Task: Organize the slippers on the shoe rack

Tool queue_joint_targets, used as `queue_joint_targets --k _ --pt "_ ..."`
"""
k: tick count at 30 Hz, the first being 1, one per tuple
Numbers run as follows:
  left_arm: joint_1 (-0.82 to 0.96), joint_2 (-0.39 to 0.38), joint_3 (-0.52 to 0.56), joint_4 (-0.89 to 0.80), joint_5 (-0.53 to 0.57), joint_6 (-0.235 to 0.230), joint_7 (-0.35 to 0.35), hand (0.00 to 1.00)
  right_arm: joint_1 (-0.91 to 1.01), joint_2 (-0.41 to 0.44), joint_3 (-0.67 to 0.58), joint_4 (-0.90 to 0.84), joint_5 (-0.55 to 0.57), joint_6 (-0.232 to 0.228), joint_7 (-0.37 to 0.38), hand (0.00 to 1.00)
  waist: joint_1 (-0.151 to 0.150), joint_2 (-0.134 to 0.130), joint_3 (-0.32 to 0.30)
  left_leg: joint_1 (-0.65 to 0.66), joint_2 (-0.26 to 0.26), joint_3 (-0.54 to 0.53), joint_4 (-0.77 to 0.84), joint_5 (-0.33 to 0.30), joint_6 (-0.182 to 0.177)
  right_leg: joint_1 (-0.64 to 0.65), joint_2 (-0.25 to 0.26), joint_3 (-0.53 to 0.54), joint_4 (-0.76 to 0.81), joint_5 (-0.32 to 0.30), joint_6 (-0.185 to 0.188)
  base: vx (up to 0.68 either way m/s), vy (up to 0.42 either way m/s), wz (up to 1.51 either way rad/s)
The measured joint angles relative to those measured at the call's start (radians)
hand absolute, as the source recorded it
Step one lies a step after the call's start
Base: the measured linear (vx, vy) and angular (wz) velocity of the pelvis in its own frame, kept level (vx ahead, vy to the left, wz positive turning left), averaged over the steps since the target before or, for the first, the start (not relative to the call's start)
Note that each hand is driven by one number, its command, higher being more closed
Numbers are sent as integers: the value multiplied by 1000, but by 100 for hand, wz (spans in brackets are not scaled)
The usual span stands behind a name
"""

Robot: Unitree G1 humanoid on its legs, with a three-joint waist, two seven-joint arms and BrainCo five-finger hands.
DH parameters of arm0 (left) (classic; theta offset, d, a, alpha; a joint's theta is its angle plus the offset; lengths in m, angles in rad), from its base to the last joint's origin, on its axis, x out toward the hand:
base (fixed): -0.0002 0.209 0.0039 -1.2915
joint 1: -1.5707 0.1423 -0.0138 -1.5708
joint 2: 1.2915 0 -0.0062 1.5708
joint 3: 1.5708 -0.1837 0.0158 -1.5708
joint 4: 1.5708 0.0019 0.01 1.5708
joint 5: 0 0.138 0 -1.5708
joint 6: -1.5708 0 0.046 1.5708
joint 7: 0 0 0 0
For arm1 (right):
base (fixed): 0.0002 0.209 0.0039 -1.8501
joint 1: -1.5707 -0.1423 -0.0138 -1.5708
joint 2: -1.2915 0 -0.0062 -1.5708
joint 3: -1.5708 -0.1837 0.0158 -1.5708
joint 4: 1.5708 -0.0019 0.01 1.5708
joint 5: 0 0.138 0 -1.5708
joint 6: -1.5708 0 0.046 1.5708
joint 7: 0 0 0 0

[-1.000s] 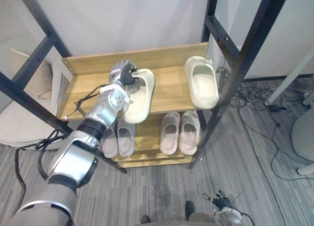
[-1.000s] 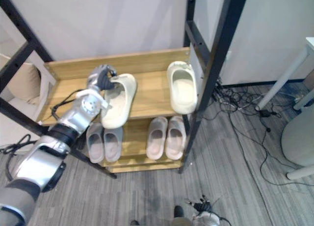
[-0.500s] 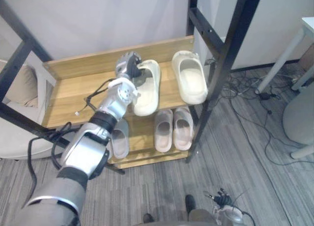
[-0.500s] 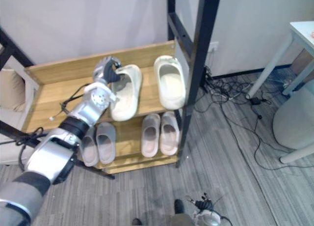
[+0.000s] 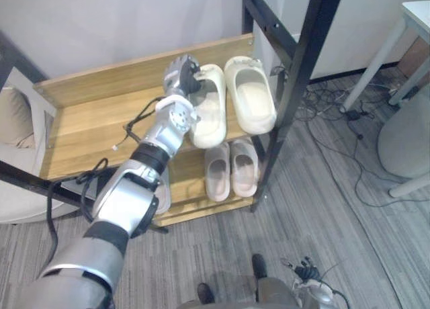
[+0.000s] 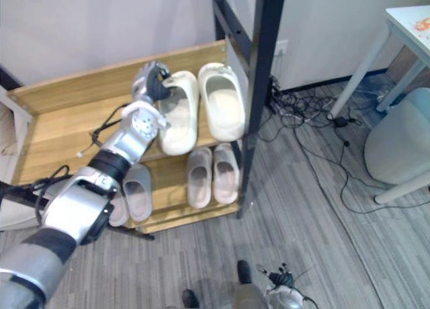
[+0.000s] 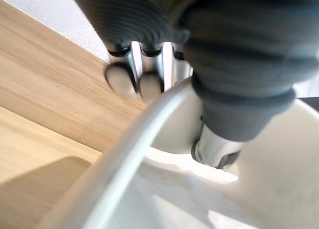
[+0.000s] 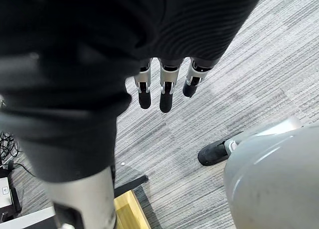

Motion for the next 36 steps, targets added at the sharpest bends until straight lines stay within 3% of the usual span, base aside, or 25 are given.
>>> queue_joint_targets --k 11,28,36 --pt "-15 -40 1 -3 -31 6 -1 0 -1 1 -1 1 0 0 -2 0 -8 -4 2 4 -36 -13 14 -14 23 21 -36 -10 -8 -3 23 13 28 4" --pt "47 -71 23 9 -141 -2 -3 0 -11 -13 39 24 1 12 -1 0 -24 -8 5 31 -35 -59 14 -14 22 108 -34 -64 -90 34 18 -32 -30 7" --pt "81 -72 23 -17 -196 -17 -4 0 -29 -13 59 42 2 15 0 0 -24 -29 16 40 -36 -84 14 -12 21 127 -37 -88 -90 34 18 -41 -26 7"
